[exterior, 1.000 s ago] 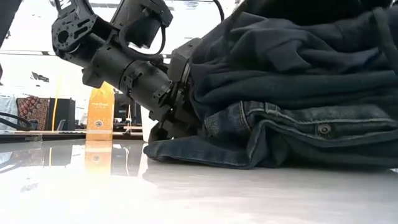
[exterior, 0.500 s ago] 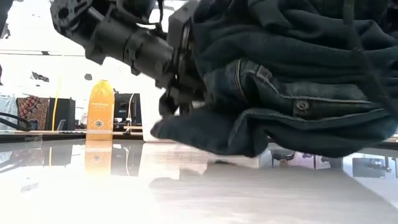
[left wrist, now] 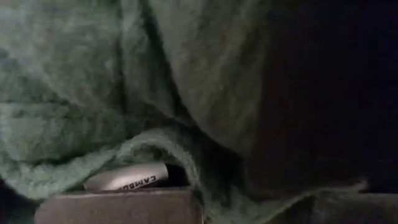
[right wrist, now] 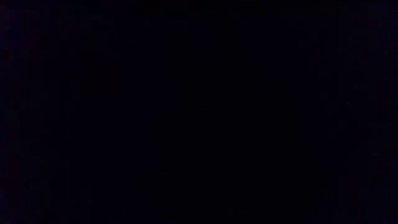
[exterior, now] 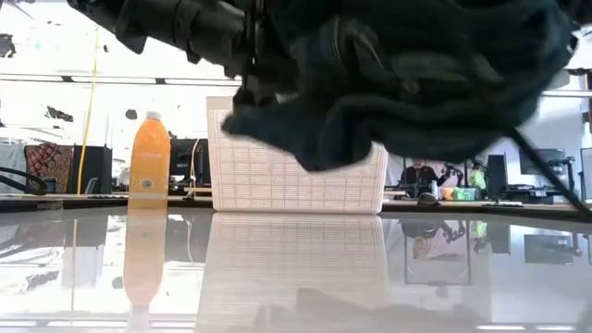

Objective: Fold laundry
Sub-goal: Put the stack of clothes into the white bin

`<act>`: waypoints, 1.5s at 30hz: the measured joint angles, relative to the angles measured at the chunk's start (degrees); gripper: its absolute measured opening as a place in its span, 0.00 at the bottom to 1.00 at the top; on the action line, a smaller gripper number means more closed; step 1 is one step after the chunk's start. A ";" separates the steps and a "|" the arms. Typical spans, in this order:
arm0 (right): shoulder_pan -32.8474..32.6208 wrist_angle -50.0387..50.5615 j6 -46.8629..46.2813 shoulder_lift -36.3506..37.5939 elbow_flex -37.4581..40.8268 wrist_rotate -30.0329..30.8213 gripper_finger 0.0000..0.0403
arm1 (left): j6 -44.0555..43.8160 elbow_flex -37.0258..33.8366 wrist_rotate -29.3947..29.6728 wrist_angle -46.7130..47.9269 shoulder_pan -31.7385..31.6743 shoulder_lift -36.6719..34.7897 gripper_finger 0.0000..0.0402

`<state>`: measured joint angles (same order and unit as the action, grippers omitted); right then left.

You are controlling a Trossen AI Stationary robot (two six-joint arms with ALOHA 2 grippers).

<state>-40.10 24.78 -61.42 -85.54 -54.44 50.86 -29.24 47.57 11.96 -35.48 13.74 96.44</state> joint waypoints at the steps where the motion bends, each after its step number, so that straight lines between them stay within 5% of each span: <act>1: 0.35 0.61 1.31 0.00 -1.12 0.12 0.08 | 0.29 0.00 -0.01 0.09 0.02 -0.81 0.06; 12: 6.90 7.12 14.84 4.05 -15.31 1.22 0.08 | 2.56 0.59 2.23 11.35 0.02 -17.46 0.06; 21: 19.62 6.35 34.73 5.60 -26.07 -2.63 0.08 | 12.09 13.02 6.85 32.52 -5.20 -26.37 0.06; 30: 38.97 4.22 46.89 5.28 -35.05 -17.37 0.08 | 18.29 29.24 6.13 50.13 -18.68 -26.07 0.06; 39: 59.60 -0.04 52.49 -0.73 -35.16 -33.91 0.08 | 20.41 29.33 -4.48 50.97 -40.17 -20.24 0.06; 45: 70.04 -3.92 55.90 -8.34 -35.07 -40.19 0.08 | 23.97 29.14 -7.57 45.32 -48.33 -11.05 0.06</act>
<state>29.94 20.86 -5.52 -93.88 -89.52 10.67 -5.27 76.71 4.38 9.84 -34.59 85.38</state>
